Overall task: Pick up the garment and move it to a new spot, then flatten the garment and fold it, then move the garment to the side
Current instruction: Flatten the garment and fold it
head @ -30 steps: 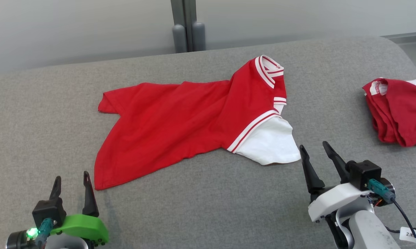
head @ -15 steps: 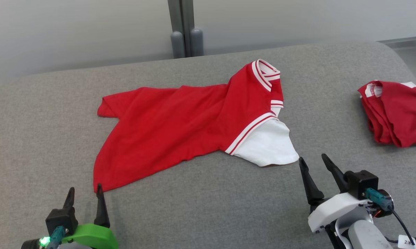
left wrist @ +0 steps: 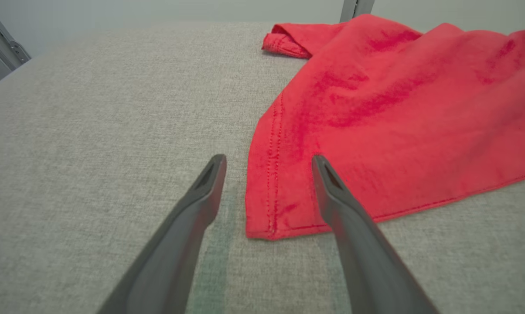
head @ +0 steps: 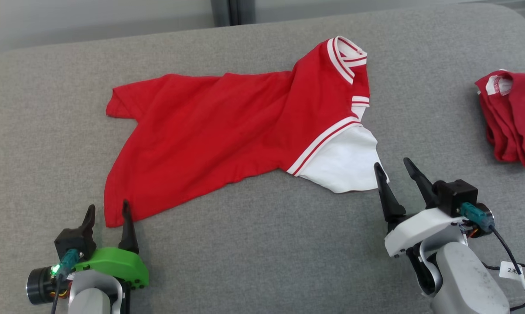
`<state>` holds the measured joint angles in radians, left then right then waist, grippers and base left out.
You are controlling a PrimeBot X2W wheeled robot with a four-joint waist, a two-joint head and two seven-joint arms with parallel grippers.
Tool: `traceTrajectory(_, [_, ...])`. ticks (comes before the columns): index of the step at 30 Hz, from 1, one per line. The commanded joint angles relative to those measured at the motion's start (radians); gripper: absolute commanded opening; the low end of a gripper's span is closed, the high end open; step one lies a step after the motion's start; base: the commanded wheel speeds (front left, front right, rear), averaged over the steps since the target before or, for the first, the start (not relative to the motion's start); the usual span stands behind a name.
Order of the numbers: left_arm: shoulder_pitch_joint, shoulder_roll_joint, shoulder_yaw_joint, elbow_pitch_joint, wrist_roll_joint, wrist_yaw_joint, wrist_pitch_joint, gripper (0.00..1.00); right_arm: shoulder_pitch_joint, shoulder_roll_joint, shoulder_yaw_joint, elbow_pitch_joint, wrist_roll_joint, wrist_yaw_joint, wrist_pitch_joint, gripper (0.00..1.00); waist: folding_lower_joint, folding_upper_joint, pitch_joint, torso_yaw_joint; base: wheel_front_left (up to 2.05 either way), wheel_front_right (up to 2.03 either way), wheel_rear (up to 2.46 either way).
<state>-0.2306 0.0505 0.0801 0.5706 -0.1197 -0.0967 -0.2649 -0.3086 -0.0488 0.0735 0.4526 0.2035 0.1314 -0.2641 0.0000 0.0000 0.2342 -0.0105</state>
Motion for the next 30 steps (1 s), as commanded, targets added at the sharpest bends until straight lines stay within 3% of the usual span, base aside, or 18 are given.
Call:
traceTrajectory(1, [-0.023, 0.002, 0.005, 0.021, 0.01, -0.003, 0.001, 1.0, -0.019, -0.004, -0.005, 0.006, 0.008, -0.002, 0.0, 1.0, 0.0, 0.0, 0.053, 0.002, 0.0, 0.0, 0.0])
traceTrajectory(11, [-0.042, 0.0, -0.002, 0.118, 0.002, -0.008, 0.009, 1.0, -0.083, -0.004, -0.001, 0.14, 0.074, -0.002, 0.0, 1.0, 0.0, 0.0, 0.094, 0.005, 0.0, 0.0, 0.0])
traceTrajectory(16, [-0.031, 0.0, -0.023, 0.134, -0.002, -0.01, 0.012, 1.0, -0.094, -0.002, 0.035, 0.229, 0.051, -0.001, 0.007, 1.0, 0.0, 0.0, 0.099, 0.015, 0.0, 0.0, 0.0])
traceTrajectory(18, [-0.025, 0.0, -0.035, 0.142, -0.005, -0.011, 0.013, 1.0, -0.094, 0.001, 0.052, 0.255, 0.041, -0.001, 0.009, 0.44, 0.0, 0.0, 0.097, 0.018, 0.0, 0.0, 0.0])
traceTrajectory(19, [-0.022, -0.001, -0.043, 0.148, -0.008, -0.013, 0.013, 0.99, -0.092, 0.002, 0.059, 0.265, 0.032, -0.001, 0.009, 0.0, 0.0, 0.0, 0.094, 0.02, 0.0, 0.0, 0.0])
traceTrajectory(20, [-0.02, -0.003, -0.049, 0.153, -0.011, -0.015, 0.013, 0.75, -0.09, 0.002, 0.063, 0.271, 0.025, 0.0, 0.009, 0.0, 0.0, 0.0, 0.091, 0.021, 0.0, 0.0, 0.0])
traceTrajectory(21, [-0.016, -0.004, -0.058, 0.162, -0.015, -0.018, 0.013, 0.36, -0.084, 0.003, 0.064, 0.275, 0.023, -0.001, 0.009, 0.0, 0.0, 0.0, 0.085, 0.022, 0.0, 0.0, 0.0])
traceTrajectory(23, [-0.012, -0.004, -0.073, 0.177, -0.026, -0.023, 0.014, 0.0, -0.071, 0.001, 0.059, 0.279, 0.015, -0.001, 0.009, 0.0, 0.0, 0.0, 0.074, 0.024, 0.0, 0.0, 0.0])
traceTrajectory(30, [0.008, -0.001, -0.083, 0.172, -0.057, -0.024, 0.009, 0.0, -0.028, -0.003, 0.016, 0.216, 0.025, -0.001, 0.004, 0.0, 0.0, 0.0, 0.012, 0.023, 0.0, 0.0, 0.0])
